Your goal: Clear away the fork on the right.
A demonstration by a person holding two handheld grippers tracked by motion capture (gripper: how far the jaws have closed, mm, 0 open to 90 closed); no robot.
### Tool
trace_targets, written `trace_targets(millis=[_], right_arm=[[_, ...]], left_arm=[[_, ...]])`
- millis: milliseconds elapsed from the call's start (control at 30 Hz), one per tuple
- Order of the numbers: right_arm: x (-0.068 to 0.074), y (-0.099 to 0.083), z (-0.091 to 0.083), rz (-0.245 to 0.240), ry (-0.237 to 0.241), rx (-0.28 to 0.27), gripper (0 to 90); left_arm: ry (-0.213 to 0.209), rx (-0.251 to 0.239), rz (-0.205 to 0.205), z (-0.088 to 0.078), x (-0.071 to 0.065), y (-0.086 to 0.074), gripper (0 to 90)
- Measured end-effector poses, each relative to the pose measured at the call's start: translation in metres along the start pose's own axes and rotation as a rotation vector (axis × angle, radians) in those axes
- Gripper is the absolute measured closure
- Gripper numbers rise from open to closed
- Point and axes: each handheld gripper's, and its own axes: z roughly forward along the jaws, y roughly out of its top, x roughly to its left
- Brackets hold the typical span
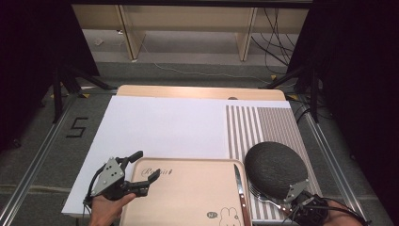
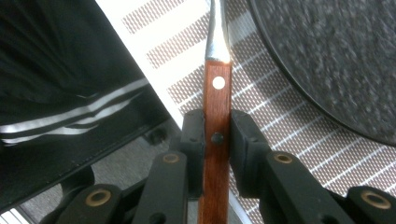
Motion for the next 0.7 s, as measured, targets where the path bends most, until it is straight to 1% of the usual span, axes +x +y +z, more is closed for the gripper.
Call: trace_targets(millis=[33,67,100,133,167,200,233,267,300,333,367,400,433,467,500,533,567,600,667,700], right_arm=[[0.0,0.001,0.0,0.002,-0.001,-0.003,77.2],[0.001,0.001,-0.001,0.0,0.011,-0.013,77.1],[0.001,0.001,-0.001,0.0,0.011,-0.013,77.1],[0.001,0.002,-0.003,-0.007,0.016,-0.029,77.1],[0.001,0.002,-0.003,-0.007,0.016,-0.029,77.1],[0.001,0.002,-0.004,-0.007,0.023,-0.056,77.2],[0.001,0.002,-0.004,-0.007,0.023,-0.056,77.2],[0.0,0.003,-0.004,-0.012,0.03,-0.069,77.2],[0.0,0.004,-0.005,-0.004,0.031,-0.084,77.1],[0.0,0.006,-0.007,0.018,0.052,-0.112,77.2],[0.0,0.006,-0.007,0.018,0.052,-0.112,77.2],[0.001,0.01,-0.008,0.048,0.07,-0.152,77.1],[0.0,0.011,-0.009,0.044,0.082,-0.175,77.2],[0.0,0.011,-0.009,0.044,0.082,-0.175,77.2],[-0.001,0.015,-0.011,0.053,0.108,-0.226,77.1],[-0.001,0.015,-0.011,0.053,0.108,-0.226,77.1],[-0.001,0.016,-0.012,0.055,0.118,-0.236,77.2],[-0.001,0.02,-0.013,0.074,0.139,-0.275,77.1],[-0.002,0.023,-0.013,0.078,0.161,-0.306,77.1],[-0.003,0.025,-0.013,0.078,0.164,-0.307,77.2]], left_arm=[[0.001,-0.001,-0.001,0.0,0.0,0.0,17.5],[0.001,-0.001,0.0,0.0,0.0,0.0,17.5],[0.001,-0.001,0.0,0.0,0.0,0.0,17.5],[0.0,0.0,0.001,0.0,0.0,0.0,17.5],[0.0,0.0,0.001,0.0,0.0,0.0,17.5],[0.0,-0.001,0.003,0.0,0.0,0.0,17.5],[0.001,-0.001,0.001,0.0,0.0,0.0,17.5],[0.001,0.0,0.002,0.0,0.0,0.0,17.5],[0.001,-0.001,0.001,0.0,0.0,0.0,17.5],[0.001,-0.001,0.001,0.0,0.0,0.0,17.5],[0.002,-0.001,0.0,0.0,0.0,0.0,17.5],[0.001,0.0,0.002,0.0,0.0,0.0,17.5],[0.001,0.0,0.001,0.0,0.0,0.0,17.5],[0.0,-0.001,0.002,0.0,0.0,0.0,17.5],[0.001,-0.001,0.002,0.0,0.0,0.0,17.5],[0.001,-0.001,0.001,0.0,0.0,0.0,17.5],[0.0,0.0,0.003,0.0,0.0,0.0,17.5],[0.0,-0.001,0.002,0.0,0.0,0.0,17.5],[-0.001,0.001,0.003,0.0,0.0,0.0,17.5],[0.0,0.001,0.003,0.0,0.0,0.0,17.5]])
